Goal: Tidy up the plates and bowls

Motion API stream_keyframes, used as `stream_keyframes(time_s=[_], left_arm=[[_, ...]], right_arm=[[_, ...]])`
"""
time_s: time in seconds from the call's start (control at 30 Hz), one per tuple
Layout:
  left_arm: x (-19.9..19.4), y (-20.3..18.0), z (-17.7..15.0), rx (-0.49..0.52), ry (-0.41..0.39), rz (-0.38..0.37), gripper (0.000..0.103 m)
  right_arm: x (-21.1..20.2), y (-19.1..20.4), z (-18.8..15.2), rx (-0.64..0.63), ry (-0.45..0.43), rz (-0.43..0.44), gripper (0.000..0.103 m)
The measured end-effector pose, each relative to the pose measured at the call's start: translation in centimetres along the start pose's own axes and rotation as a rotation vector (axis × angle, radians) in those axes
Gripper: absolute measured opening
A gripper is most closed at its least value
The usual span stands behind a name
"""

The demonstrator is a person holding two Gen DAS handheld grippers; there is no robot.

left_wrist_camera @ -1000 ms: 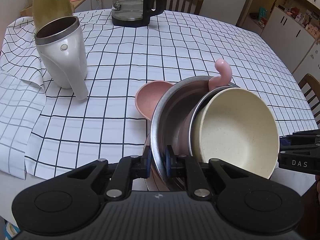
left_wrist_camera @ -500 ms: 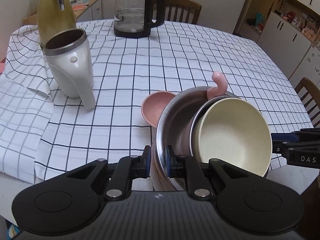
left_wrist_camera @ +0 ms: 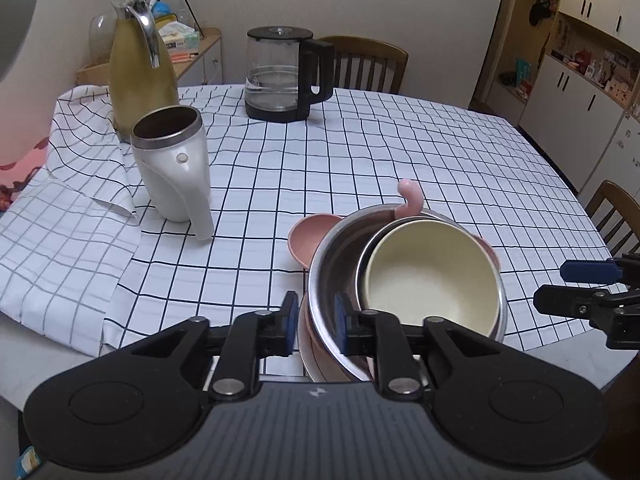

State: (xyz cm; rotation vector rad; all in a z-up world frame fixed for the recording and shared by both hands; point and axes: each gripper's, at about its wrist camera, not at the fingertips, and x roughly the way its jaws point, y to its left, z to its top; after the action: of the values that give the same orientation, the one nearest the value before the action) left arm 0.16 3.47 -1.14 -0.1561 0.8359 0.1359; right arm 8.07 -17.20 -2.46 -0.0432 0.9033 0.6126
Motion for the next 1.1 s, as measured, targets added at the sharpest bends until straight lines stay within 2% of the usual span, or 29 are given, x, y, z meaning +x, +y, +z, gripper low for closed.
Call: stream_keyframes(time_s=[0.07,0.1,0.13,0.27,0.37,0.5,0.67,0.73,1.1], left_arm=[[-1.0,-0.7,-0.3,0.0,-0.025,0.007,0.047],[-1.4,-1.1,-0.4,-0.001,-0.04,0.014,0.062],[-2.0,-1.5,-0.6,0.0,-0.061,0.019,0.066],[-3.5,-3.3,-0.9,-0.002,-0.089,0.028,0.067],[-4.5,-4.9,-1.5,-0.006,-0.102,0.033,0.078],[-5.5,-6.8,-2.2,0.004,-0.11,0.04,0.081],[-6.7,-8.4,-3.3,-0.036,-0.116,0.031,0.094],[-7.2,-8.9,-3.7,-0.042,-0.122,0.035,0.103],[-10.1,-11.0,-4.8,-0.061,-0.155,0.061,0.103]], right_arm=[[-1.0,0.2,-0.1,-0.006,-0.023,0.014,0.074],[-1.4,0.2,-0.2,-0.01,-0.036,0.017,0.076],[-1.9,0.3,-0.3,-0.014,-0.046,0.023,0.077],[-3.6,0.3,-0.6,-0.032,-0.084,0.042,0.082],[-4.8,0.1,-0.9,-0.05,-0.11,0.051,0.089],[-6.4,-0.3,-1.7,-0.065,-0.144,0.052,0.098],[-8.1,-1.2,-2.6,-0.054,-0.162,0.062,0.102],[-8.6,-1.5,-2.9,-0.051,-0.167,0.06,0.103],[-11.2,-2.1,-3.9,-0.063,-0.18,0.063,0.103]])
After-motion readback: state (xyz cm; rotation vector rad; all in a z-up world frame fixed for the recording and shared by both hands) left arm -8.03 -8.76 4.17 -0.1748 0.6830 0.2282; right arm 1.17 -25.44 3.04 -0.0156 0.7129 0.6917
